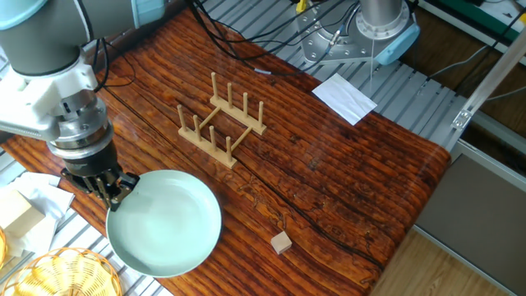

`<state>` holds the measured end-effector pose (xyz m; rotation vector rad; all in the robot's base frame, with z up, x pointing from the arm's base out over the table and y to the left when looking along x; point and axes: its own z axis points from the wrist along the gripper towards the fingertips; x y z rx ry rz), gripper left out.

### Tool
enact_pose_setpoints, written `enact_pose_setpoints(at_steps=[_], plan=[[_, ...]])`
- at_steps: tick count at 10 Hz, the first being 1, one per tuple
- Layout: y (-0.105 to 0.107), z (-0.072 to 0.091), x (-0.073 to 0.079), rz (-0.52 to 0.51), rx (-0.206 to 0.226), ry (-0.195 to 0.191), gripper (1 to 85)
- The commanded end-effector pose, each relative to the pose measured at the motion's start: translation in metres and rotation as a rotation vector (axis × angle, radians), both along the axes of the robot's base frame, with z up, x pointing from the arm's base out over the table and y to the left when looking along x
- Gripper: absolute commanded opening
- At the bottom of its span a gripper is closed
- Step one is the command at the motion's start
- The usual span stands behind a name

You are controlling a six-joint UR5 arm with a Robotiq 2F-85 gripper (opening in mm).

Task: Put the dish on the dish rack

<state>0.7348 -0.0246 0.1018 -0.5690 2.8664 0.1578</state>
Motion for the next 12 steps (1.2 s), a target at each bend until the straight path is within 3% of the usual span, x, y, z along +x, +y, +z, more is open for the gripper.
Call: enact_pose_setpoints(at_steps=[1, 4, 7, 8, 9, 12], plan=[[0.001, 0.001, -0.001, -0.004, 0.009, 0.005, 1.0], [-0.015, 0.042, -0.012, 0.013, -0.033, 0.069, 1.0], [-0.026, 0.092, 0.001, 0.077, -0.082, 0.083, 1.0], [-0.037, 0.11, 0.0, 0.118, -0.138, 0.075, 1.0], [-0.052, 0.124, -0.002, 0.163, -0.224, 0.054, 1.0], [-0.069, 0.138, -0.022, 0.217, -0.316, 0.053, 1.0]])
